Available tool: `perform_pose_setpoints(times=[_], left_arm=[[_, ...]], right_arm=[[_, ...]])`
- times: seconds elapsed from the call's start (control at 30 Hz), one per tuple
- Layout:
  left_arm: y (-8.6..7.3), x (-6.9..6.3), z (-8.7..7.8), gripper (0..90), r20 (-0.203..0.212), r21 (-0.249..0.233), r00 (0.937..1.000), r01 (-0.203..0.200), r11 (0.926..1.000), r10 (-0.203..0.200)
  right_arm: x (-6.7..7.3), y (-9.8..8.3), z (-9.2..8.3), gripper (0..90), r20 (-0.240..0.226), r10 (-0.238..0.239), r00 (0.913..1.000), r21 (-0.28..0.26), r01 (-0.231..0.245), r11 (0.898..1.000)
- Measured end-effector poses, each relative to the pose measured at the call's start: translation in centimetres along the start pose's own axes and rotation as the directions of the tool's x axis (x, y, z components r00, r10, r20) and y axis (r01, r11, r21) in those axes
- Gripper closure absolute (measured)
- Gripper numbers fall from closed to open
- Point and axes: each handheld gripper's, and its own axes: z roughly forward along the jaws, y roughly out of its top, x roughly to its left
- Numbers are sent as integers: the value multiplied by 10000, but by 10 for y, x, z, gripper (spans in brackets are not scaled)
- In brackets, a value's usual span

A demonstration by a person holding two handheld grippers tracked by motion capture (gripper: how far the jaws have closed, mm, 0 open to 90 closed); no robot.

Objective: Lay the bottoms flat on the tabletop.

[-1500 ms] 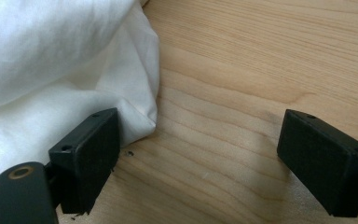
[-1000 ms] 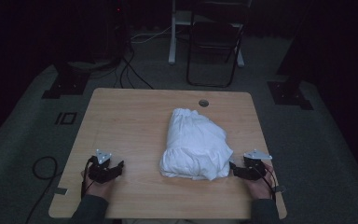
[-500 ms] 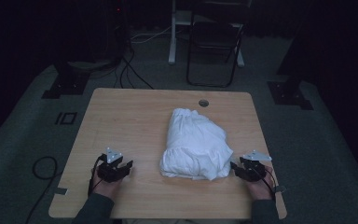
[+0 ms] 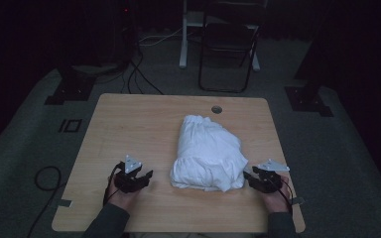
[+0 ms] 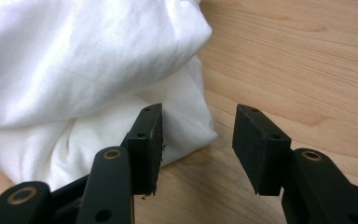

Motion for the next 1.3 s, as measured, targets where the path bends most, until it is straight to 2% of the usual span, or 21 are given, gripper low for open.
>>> perform_pose_setpoints(times=[0.17, 0.4, 0.6, 0.7, 0.83, 0.97, 1.17, 1.3], left_arm=[[7, -9, 3, 480, 706, -220, 9975, 28, 9998, -12], [22, -26, 6, 477, 972, -494, 9933, -571, 9971, 617], [31, -35, 10, 471, 1118, -586, 9903, -764, 9954, 826], [36, -41, 11, 466, 1224, -662, 9868, -984, 9929, 1059], [44, -50, 11, 460, 1386, -783, 9817, -1209, 9896, 1309], [52, -61, 10, 452, 1573, -961, 9753, -1414, 9853, 1553], [60, -77, 11, 437, 1911, -1098, 9639, -1667, 9799, 1854], [62, -89, 15, 402, 2404, -1283, 9475, -1843, 9745, 2108]], right_arm=[[2, 2, 0, 520, -209, 124, 9997, -146, -127, 9998], [4, 1, 7, 520, -286, 95, 9995, 9, -95, 10000], [6, 0, 11, 534, -311, 58, 9995, 151, -53, 9999], [8, 0, 12, 579, -312, -79, 9995, 248, 87, 9997], [10, 1, 13, 684, -441, -178, 9989, 305, 192, 9994], [10, 1, 13, 736, -553, -176, 9983, 336, 195, 9992], [8, 1, 14, 739, -629, -90, 9980, 332, 111, 9994], [8, 0, 14, 737, -671, -22, 9977, 341, 45, 9994]])
